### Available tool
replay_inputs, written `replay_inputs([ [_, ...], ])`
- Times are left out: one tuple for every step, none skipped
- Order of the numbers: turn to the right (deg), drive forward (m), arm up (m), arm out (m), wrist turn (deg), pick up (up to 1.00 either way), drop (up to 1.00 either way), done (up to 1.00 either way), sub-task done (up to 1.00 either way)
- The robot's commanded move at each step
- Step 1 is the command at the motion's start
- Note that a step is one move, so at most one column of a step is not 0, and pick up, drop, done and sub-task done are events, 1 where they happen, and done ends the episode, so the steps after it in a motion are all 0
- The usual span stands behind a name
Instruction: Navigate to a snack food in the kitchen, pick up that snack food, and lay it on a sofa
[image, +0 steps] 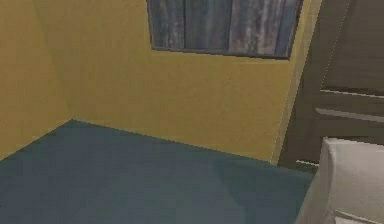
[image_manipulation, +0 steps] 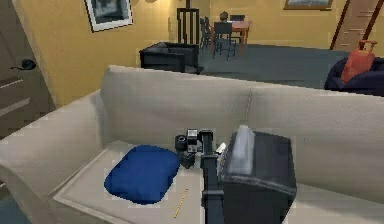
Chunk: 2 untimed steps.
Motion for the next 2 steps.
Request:
replay_inputs([
  [0.0,0.00,-0.32,0.00,0.0,0.00,0.00,0.00,0.00],
  [0.0,0.00,0.00,0.00,0.0,0.00,1.00,0.00,0.00],
])
